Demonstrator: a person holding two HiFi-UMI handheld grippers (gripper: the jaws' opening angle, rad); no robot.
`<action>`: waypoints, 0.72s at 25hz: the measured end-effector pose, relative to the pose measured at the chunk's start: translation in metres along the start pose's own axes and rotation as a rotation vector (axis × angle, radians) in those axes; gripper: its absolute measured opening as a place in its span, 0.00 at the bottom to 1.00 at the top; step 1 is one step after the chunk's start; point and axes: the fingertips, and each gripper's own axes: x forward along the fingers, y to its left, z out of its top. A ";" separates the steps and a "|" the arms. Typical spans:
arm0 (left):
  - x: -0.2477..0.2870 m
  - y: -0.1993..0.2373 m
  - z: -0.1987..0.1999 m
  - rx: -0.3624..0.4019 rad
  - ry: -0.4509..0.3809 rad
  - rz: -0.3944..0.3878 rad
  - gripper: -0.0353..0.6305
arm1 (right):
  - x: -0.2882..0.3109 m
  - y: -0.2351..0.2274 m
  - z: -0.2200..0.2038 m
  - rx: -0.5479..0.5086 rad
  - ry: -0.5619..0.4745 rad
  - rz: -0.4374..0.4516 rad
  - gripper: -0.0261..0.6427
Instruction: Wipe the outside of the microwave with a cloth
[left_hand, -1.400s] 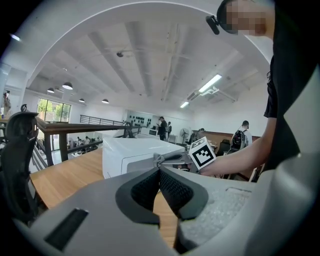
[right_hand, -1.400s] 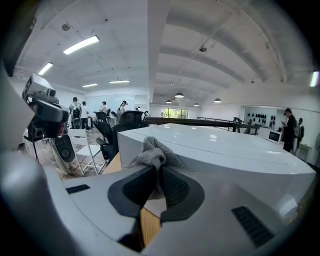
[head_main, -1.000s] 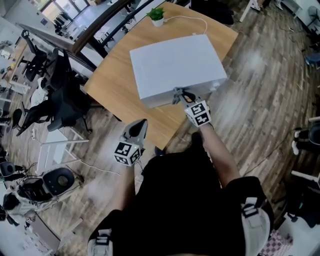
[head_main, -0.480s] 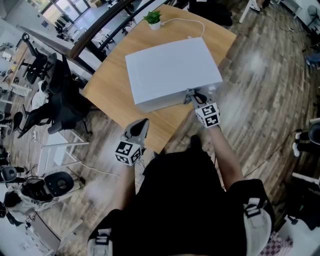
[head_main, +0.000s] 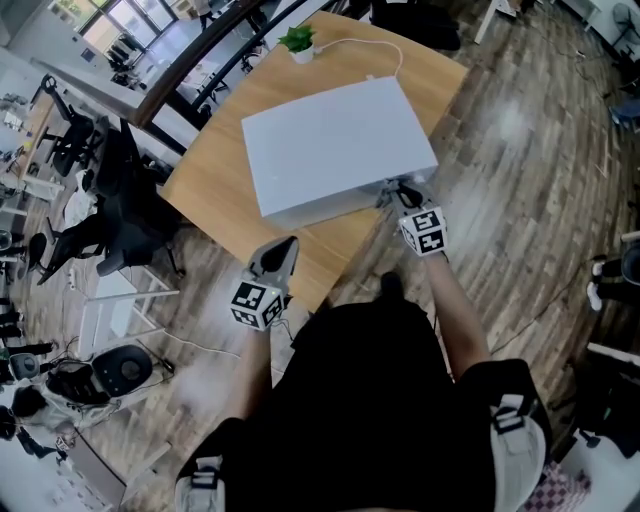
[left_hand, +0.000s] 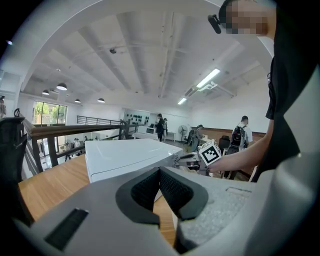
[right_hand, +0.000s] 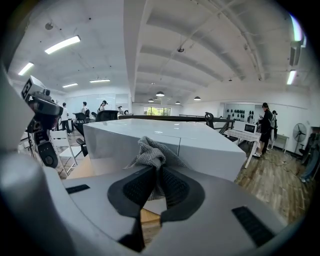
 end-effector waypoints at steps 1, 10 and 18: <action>0.002 -0.001 0.000 0.001 0.000 -0.003 0.06 | -0.001 -0.004 -0.002 0.009 0.000 -0.006 0.09; 0.016 -0.006 -0.001 -0.003 0.002 -0.007 0.06 | -0.004 -0.021 -0.005 0.029 -0.020 -0.023 0.09; 0.013 0.000 -0.005 -0.015 0.011 0.010 0.06 | 0.003 -0.018 -0.019 0.045 0.023 -0.014 0.09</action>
